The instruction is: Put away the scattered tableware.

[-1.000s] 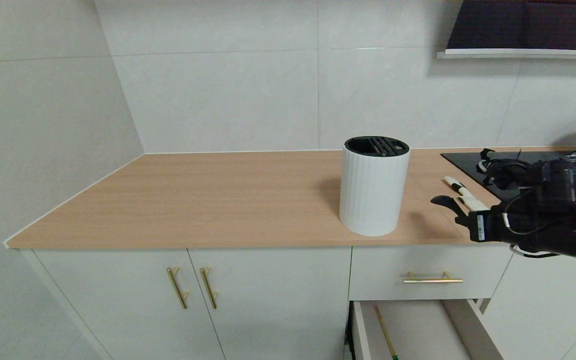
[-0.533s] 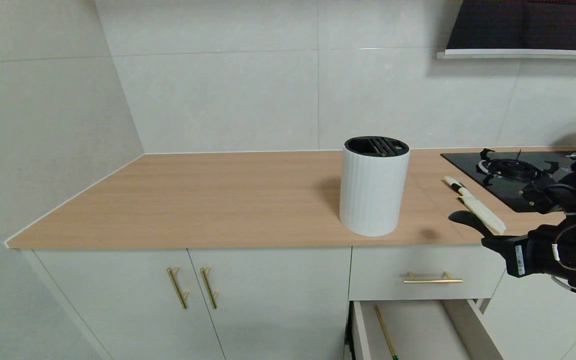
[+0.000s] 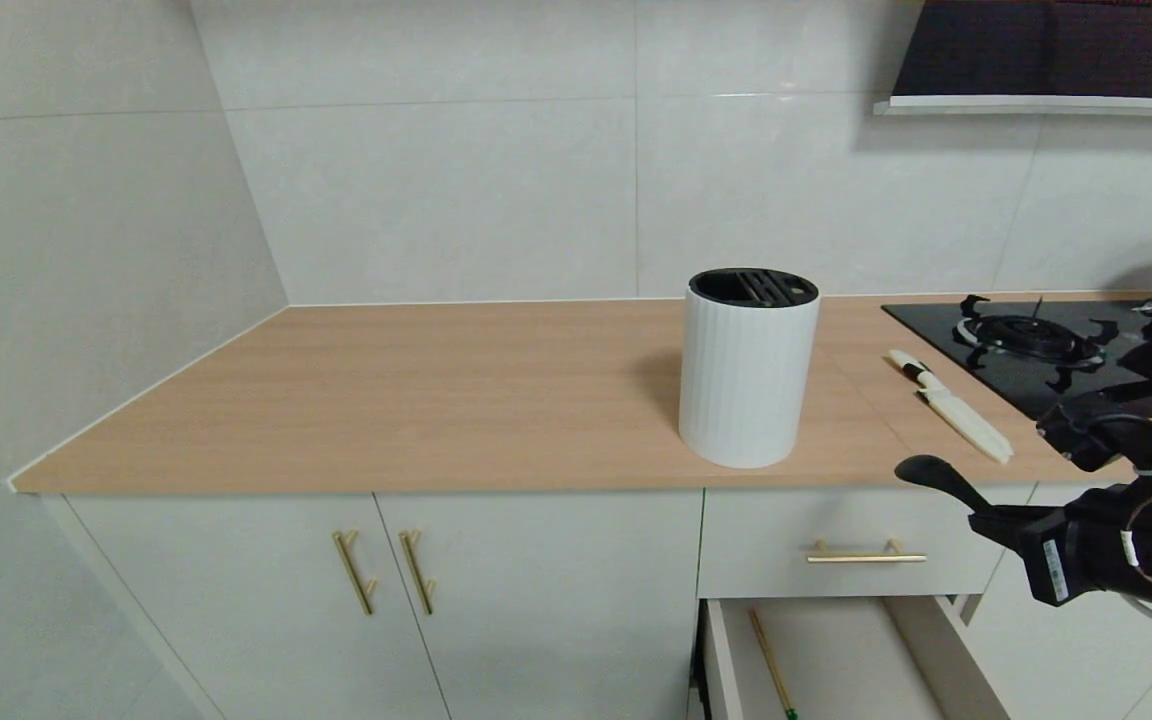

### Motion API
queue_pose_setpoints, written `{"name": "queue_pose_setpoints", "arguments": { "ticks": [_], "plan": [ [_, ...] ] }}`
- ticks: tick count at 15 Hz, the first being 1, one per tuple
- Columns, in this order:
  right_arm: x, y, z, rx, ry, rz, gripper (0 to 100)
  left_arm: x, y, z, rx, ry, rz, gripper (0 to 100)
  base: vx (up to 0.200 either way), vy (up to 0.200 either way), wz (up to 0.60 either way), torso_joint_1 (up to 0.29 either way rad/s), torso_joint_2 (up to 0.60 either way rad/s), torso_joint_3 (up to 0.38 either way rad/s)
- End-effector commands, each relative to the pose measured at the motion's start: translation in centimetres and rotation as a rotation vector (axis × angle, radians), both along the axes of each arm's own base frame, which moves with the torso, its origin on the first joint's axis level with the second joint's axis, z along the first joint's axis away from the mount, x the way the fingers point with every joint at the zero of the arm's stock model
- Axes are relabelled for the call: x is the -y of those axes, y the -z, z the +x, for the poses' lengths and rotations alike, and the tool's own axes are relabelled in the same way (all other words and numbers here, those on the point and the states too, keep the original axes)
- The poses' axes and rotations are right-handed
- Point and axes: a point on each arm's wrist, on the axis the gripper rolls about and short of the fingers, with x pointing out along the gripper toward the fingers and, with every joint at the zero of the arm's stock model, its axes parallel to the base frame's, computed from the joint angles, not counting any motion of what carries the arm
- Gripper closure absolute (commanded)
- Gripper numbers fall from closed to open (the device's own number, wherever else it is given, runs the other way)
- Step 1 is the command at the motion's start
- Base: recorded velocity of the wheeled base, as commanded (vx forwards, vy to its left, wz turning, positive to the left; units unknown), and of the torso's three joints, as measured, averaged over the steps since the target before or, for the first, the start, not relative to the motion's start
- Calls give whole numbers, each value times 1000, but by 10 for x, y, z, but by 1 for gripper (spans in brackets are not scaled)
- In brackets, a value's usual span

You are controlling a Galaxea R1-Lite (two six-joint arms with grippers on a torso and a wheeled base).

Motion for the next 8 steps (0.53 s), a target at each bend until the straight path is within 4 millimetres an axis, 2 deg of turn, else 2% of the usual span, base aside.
{"name": "queue_pose_setpoints", "arguments": {
  "ticks": [1, 8],
  "plan": [
    [-1, 2, 0, -8, -3, -1, 100, 0, 0, 0, 0, 0, 0, 0, 0, 0, 0, -173, 383, 212],
    [-1, 7, 2, -29, -12, -16, 100, 0, 0, 0, 0, -2, 0, 0, 0, 0, 0, -198, 476, 268]
  ]
}}
